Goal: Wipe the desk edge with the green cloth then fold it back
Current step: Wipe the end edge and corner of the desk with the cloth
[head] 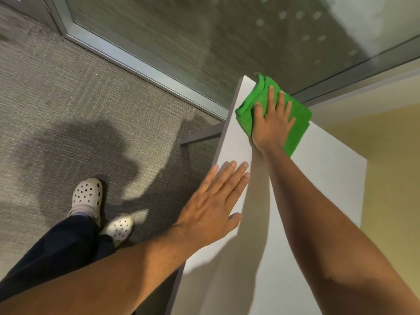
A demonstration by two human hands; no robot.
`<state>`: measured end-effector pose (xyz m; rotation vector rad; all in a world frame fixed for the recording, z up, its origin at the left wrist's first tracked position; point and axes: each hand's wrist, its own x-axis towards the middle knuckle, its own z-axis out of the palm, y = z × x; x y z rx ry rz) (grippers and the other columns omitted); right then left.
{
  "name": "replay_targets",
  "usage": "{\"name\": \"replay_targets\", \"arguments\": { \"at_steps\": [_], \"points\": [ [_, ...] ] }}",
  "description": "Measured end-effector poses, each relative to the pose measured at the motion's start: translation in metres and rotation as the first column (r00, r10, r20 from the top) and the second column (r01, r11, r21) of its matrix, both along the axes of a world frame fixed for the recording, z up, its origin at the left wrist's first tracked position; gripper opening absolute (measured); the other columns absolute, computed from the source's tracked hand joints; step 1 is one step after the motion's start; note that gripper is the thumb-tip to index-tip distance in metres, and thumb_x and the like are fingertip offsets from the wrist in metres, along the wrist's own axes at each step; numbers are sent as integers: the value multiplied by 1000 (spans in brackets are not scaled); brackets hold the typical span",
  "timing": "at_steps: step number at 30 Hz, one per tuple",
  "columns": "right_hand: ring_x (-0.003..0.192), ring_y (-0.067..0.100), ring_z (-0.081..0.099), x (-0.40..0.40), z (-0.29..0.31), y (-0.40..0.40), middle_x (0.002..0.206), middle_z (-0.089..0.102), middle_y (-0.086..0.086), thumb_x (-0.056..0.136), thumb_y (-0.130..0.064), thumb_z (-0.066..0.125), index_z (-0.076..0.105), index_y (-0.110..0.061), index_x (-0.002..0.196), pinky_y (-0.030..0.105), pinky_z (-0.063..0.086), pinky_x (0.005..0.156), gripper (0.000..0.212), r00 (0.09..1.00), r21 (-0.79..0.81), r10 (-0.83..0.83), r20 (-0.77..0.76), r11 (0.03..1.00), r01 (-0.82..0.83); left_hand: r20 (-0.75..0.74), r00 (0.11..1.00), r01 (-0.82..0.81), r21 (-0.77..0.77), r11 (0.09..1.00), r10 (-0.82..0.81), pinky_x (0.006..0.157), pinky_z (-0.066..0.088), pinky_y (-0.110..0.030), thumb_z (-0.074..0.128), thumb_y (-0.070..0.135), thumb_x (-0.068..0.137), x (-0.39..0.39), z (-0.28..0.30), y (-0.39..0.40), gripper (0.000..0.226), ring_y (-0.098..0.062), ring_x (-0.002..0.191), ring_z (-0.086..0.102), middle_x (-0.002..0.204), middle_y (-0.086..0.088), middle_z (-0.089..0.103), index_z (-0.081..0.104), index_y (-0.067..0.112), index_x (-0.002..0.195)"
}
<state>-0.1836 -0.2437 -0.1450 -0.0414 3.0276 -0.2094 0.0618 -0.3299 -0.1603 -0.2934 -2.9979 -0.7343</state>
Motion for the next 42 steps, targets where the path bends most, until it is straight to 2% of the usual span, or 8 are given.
{"name": "replay_targets", "arguments": {
  "at_steps": [5,10,18,27,30,37,40,42],
  "points": [
    [167,34,0,82,-5,-8,180,5,-2,103,-67,22,11,-45,168,66,1,130,69,991,28,132,2,991,-132,232,923,-340,120,933,307,134,16,-55,60,66,93,20,-1,6,115,-34,166,5,178,-21,0,3,-1,168],
    [167,31,-2,159,-5,16,180,4,-4,104,-69,27,10,-45,168,64,4,131,70,958,64,286,19,956,-287,285,896,-400,187,897,341,134,15,-55,46,71,91,35,-11,12,114,-31,167,4,179,-19,1,2,-1,167],
    [167,31,5,54,-2,-8,180,11,-3,99,-78,30,19,-47,166,66,5,131,75,985,29,174,0,984,-174,258,890,-433,219,874,377,133,7,-51,63,68,87,35,-17,18,122,-32,166,8,178,-19,4,-2,3,167],
    [166,35,4,27,8,-21,180,9,0,111,-59,21,15,-39,169,69,6,129,62,997,-3,70,15,998,-70,256,923,-331,149,932,287,134,7,-59,54,71,93,33,0,2,119,-37,166,-4,176,-23,-7,-12,1,163],
    [166,37,2,76,10,-15,180,7,1,110,-61,18,13,-40,169,69,5,129,63,995,12,87,49,996,-88,221,940,-288,111,951,259,129,20,-64,62,71,90,30,12,-20,117,-44,163,16,175,-28,14,11,-1,166],
    [166,28,-12,147,24,4,180,-1,-5,112,-56,27,14,-40,168,63,-11,130,60,959,-249,106,263,968,-39,133,981,123,136,983,-141,115,49,-54,68,1,94,3,39,-82,66,-43,150,45,173,-20,29,51,14,156],
    [166,25,11,145,58,22,177,24,5,113,-36,46,36,-23,165,51,8,134,55,957,-599,10,290,782,173,204,961,171,86,982,-185,96,62,-53,65,-14,86,-19,53,-95,67,-45,136,60,168,-22,40,61,10,148],
    [151,30,42,163,77,41,161,49,16,107,-23,59,55,-9,152,41,31,127,47,984,-603,54,168,796,59,235,944,241,-1,971,-234,98,61,-52,64,-5,92,-34,63,-93,59,-42,136,60,165,-20,42,60,12,149]
  ]
}}
